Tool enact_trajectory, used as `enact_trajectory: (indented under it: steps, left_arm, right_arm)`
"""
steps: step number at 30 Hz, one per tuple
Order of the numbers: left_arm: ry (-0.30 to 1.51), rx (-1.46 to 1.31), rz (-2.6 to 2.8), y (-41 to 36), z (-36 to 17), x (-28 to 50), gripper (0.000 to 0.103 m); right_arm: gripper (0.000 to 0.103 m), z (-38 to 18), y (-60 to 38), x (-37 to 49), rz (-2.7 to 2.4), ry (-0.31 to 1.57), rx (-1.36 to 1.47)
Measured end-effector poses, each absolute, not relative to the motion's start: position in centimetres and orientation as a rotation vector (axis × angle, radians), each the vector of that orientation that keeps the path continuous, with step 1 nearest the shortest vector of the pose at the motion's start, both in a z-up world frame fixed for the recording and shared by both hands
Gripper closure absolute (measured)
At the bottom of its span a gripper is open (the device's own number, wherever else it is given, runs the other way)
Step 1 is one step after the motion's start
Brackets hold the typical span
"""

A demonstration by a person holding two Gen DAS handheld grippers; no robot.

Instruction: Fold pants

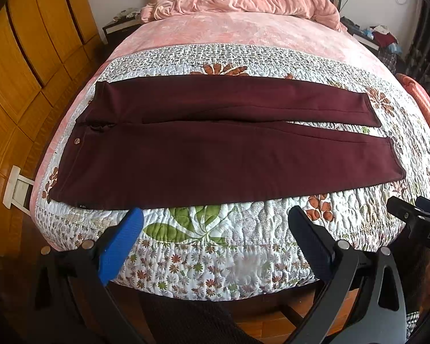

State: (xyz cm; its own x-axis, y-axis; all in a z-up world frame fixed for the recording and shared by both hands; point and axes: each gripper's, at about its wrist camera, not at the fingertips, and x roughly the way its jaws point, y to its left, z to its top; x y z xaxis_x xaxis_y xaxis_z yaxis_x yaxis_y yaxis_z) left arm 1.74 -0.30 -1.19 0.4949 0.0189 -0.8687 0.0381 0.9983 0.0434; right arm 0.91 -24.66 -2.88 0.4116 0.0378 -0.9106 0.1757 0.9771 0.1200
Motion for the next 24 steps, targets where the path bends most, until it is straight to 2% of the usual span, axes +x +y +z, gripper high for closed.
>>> enact_trajectory:
  steps: [24]
  left_arm:
    - [1.053,0.065,-0.011,-0.28,-0.93,1.88,0.003]
  right_arm:
    - [0.004,-3.01,-24.63,1.12,-0.083,1.152,0.200]
